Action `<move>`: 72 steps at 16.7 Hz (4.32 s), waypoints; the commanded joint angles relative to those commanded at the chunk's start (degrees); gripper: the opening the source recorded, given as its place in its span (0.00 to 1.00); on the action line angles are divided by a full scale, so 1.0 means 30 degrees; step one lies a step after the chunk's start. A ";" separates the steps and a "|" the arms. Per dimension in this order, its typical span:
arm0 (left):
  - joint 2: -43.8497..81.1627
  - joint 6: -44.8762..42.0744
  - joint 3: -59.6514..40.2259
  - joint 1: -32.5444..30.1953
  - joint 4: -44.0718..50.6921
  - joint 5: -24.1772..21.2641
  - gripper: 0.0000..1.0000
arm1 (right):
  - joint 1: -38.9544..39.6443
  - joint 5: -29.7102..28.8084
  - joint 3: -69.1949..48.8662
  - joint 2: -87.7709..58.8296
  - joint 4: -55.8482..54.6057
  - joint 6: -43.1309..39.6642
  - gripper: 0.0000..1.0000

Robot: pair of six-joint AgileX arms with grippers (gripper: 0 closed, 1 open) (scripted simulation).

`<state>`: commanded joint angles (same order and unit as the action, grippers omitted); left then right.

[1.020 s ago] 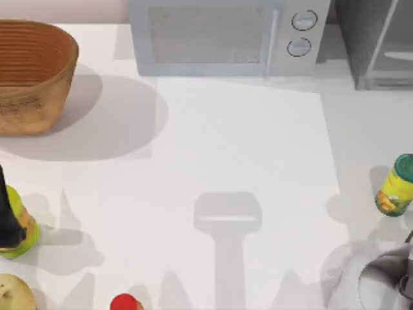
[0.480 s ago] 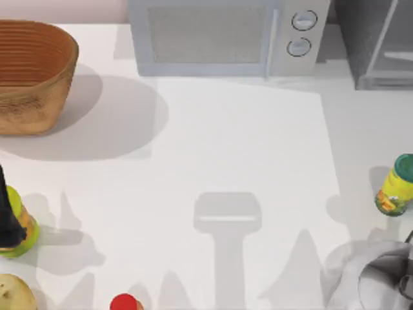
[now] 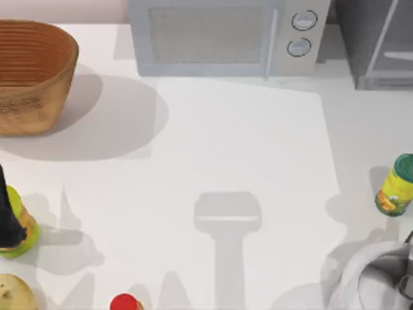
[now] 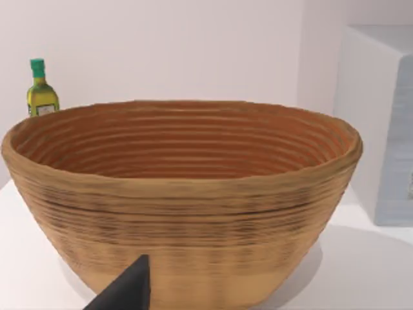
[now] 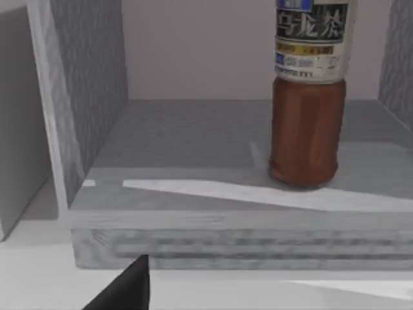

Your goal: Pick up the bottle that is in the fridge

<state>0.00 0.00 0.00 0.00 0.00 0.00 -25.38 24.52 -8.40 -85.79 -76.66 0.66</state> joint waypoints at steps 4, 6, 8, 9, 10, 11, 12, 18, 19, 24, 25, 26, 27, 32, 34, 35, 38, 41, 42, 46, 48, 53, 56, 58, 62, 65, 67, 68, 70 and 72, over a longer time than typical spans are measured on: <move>0.0000 0.0000 0.0000 0.0000 0.0000 0.0000 1.00 | -0.1279 0.1213 -0.0515 -0.4293 -0.3971 0.0096 1.00; 0.0000 0.0000 0.0000 0.0000 0.0000 0.0000 1.00 | -0.1624 0.1543 -0.0671 -0.5345 -0.5034 0.0117 1.00; 0.0000 0.0000 0.0000 0.0000 0.0000 0.0000 1.00 | -0.1729 0.1645 -0.0720 -0.5654 -0.5354 0.0122 1.00; 0.0000 0.0000 0.0000 0.0000 0.0000 0.0000 1.00 | -0.1729 0.1645 -0.0720 -0.5654 -0.5354 0.0122 1.00; 0.0000 0.0000 0.0000 0.0000 0.0000 0.0000 1.00 | -0.1729 0.1645 -0.0720 -0.5654 -0.5354 0.0122 1.00; 0.0000 0.0000 0.0000 0.0000 0.0000 0.0000 1.00 | -0.1729 0.1645 -0.0720 -0.5654 -0.5354 0.0122 1.00; 0.0000 0.0000 0.0000 0.0000 0.0000 0.0000 1.00 | -0.1648 0.1613 -0.0644 -0.5606 -0.5306 0.0117 1.00; 0.0000 0.0000 0.0000 0.0000 0.0000 0.0000 1.00 | -0.0928 0.0967 -0.3541 -0.6923 -0.3748 -0.0005 1.00; 0.0000 0.0000 0.0000 0.0000 0.0000 0.0000 1.00 | -0.0690 0.0717 -0.4600 -0.7344 -0.3191 -0.0036 1.00; 0.0000 0.0000 0.0000 0.0000 0.0000 0.0000 1.00 | 0.0720 -0.0876 -1.0522 -0.9691 0.0375 -0.0133 1.00; 0.0000 0.0000 0.0000 0.0000 0.0000 0.0000 1.00 | 0.1028 -0.1222 -1.1735 -1.0147 0.1174 -0.0144 1.00; 0.0000 0.0000 0.0000 0.0000 0.0000 0.0000 1.00 | 0.1330 -0.1560 -1.2933 -1.0576 0.1960 -0.0153 1.00; 0.0000 0.0000 0.0000 0.0000 0.0000 0.0000 1.00 | 0.1618 -0.1882 -1.4087 -1.0968 0.2709 -0.0160 1.00; 0.0000 0.0000 0.0000 0.0000 0.0000 0.0000 1.00 | 0.2503 -0.2871 -1.7330 -1.2084 0.5040 -0.0153 1.00; 0.0000 0.0000 0.0000 0.0000 0.0000 0.0000 1.00 | 0.2528 -0.2898 -1.7409 -1.2088 0.5099 -0.0152 1.00; 0.0000 0.0000 0.0000 0.0000 0.0000 0.0000 1.00 | 0.2528 -0.2898 -1.7409 -1.2088 0.5099 -0.0152 1.00; 0.0000 0.0000 0.0000 0.0000 0.0000 0.0000 1.00 | 0.2493 -0.2890 -1.7671 -1.2249 0.5226 -0.0152 1.00; 0.0000 0.0000 0.0000 0.0000 0.0000 0.0000 1.00 | 0.2741 -0.3122 -1.9634 -1.3369 0.6064 -0.0161 1.00; 0.0000 0.0000 0.0000 0.0000 0.0000 0.0000 1.00 | 0.2838 -0.3236 -2.0547 -1.3810 0.6439 -0.0161 1.00; 0.0000 0.0000 0.0000 0.0000 0.0000 0.0000 1.00 | 0.3189 -0.3597 -2.2967 -1.5080 0.7658 -0.0179 1.00; 0.0000 0.0000 0.0000 0.0000 0.0000 0.0000 1.00 | 0.3209 -0.3618 -2.3073 -1.5144 0.7724 -0.0181 1.00; 0.0000 0.0000 0.0000 0.0000 0.0000 0.0000 1.00 | 0.3209 -0.3618 -2.3073 -1.5144 0.7724 -0.0181 0.77; 0.0000 0.0000 0.0000 0.0000 0.0000 0.0000 1.00 | 0.3209 -0.3618 -2.3073 -1.5144 0.7724 -0.0181 0.55; 0.0000 0.0000 0.0000 0.0000 0.0000 0.0000 1.00 | 0.3209 -0.3618 -2.3073 -1.5144 0.7724 -0.0181 0.40; 0.0000 0.0000 0.0000 0.0000 0.0000 0.0000 1.00 | 0.3209 -0.3618 -2.3073 -1.5144 0.7724 -0.0181 0.10; 0.0000 0.0000 0.0000 0.0000 0.0000 0.0000 1.00 | 0.3209 -0.3618 -2.3073 -1.5144 0.7724 -0.0181 0.00; 0.0000 0.0000 0.0000 0.0000 0.0000 0.0000 1.00 | 0.3209 -0.3618 -2.3073 -1.5144 0.7724 -0.0181 0.00; 0.0000 0.0000 0.0000 0.0000 0.0000 0.0000 1.00 | 0.3209 -0.3618 -2.3073 -1.5144 0.7724 -0.0181 0.00; 0.0000 0.0000 0.0000 0.0000 0.0000 0.0000 1.00 | 0.3209 -0.3618 -2.3073 -1.5144 0.7724 -0.0181 0.00; 0.0000 0.0000 0.0000 0.0000 0.0000 0.0000 1.00 | 0.3149 -0.3612 -2.3060 -1.5118 0.7724 -0.0153 0.00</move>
<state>0.00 0.00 0.00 0.00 0.00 0.00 -15.93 13.68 -77.58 -131.14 -53.48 0.20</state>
